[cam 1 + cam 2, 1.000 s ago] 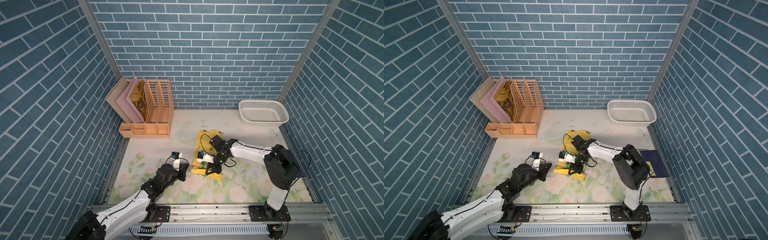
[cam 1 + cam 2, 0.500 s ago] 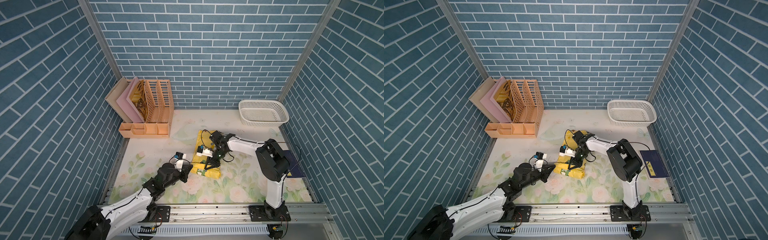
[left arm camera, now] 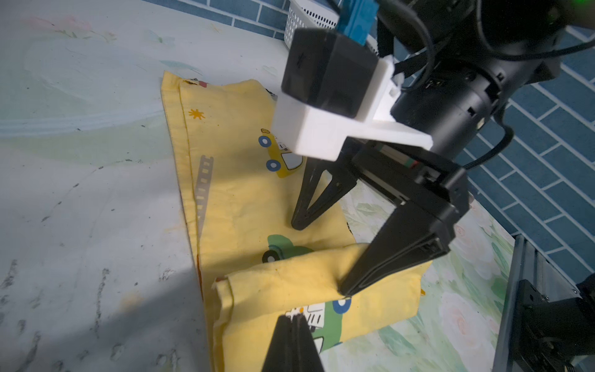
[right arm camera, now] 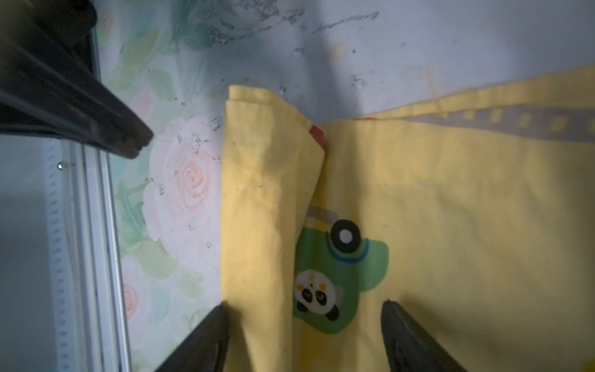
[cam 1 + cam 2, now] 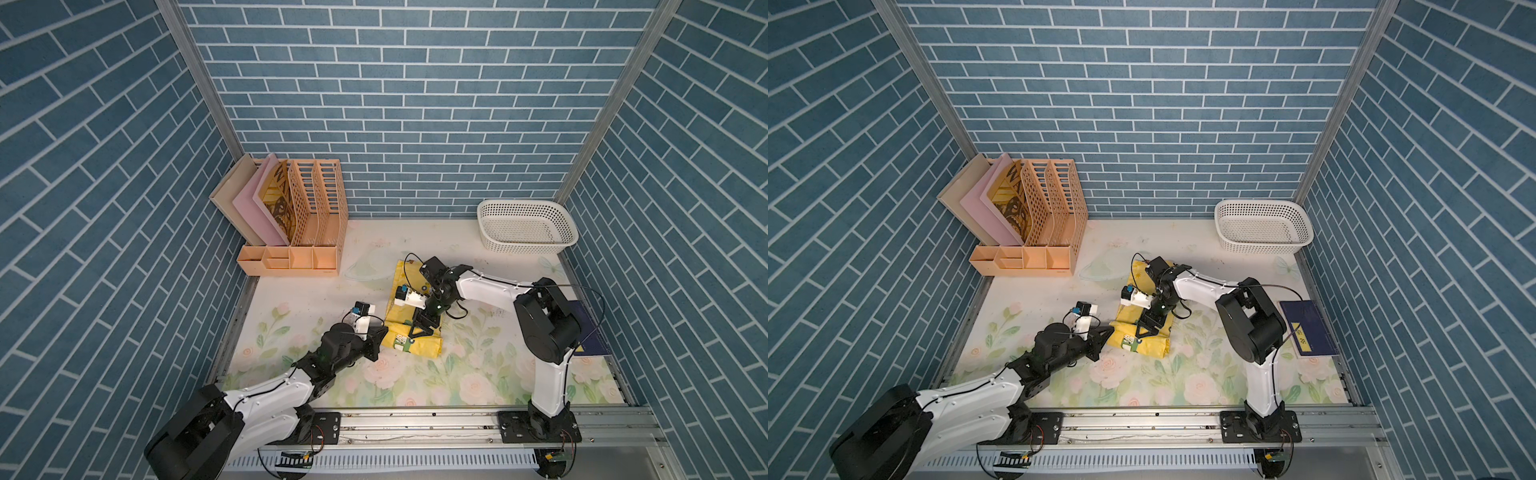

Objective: Roll up the pillowcase
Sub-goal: Roll the pillowcase at the center of the board.

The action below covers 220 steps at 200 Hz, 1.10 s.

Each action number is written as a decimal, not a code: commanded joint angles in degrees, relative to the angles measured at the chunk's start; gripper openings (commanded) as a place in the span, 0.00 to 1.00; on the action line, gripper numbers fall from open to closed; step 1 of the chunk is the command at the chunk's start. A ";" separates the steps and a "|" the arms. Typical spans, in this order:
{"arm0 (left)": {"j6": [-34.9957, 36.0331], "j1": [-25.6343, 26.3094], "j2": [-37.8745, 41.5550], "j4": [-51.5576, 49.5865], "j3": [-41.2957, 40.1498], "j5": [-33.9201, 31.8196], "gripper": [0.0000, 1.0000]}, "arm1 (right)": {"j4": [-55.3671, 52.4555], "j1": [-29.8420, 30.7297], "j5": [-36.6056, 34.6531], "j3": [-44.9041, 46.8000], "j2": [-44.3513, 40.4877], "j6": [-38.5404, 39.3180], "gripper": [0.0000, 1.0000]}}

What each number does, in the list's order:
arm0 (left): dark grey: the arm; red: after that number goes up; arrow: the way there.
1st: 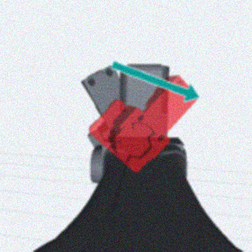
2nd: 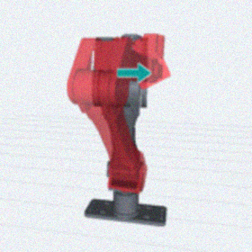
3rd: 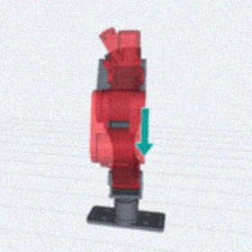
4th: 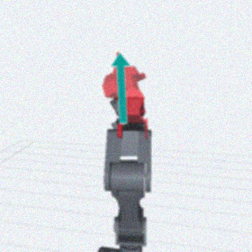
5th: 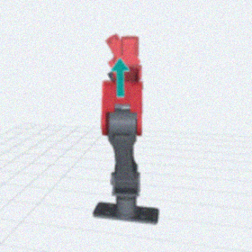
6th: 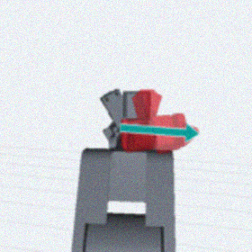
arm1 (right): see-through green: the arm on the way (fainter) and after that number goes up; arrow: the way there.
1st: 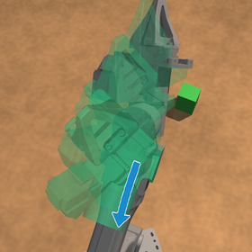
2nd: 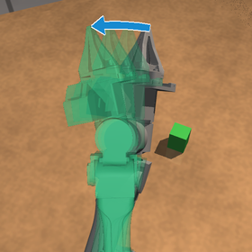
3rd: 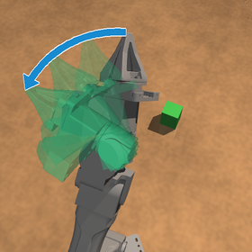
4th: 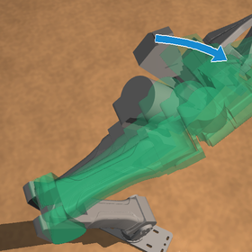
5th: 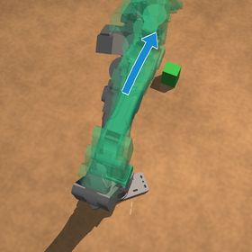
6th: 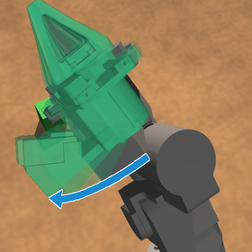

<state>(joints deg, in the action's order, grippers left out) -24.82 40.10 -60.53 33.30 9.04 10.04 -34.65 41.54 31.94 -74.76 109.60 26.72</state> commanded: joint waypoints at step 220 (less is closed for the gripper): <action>-4.69 -0.24 0.20 -2.23 -0.64 -15.87 0.00 | 47.73 41.69 -85.56 35.82 -7.99 -10.51 0.91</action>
<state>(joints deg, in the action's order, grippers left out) -28.97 40.10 -61.52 32.45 9.47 -4.93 13.58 86.74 -52.77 -37.41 97.89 18.35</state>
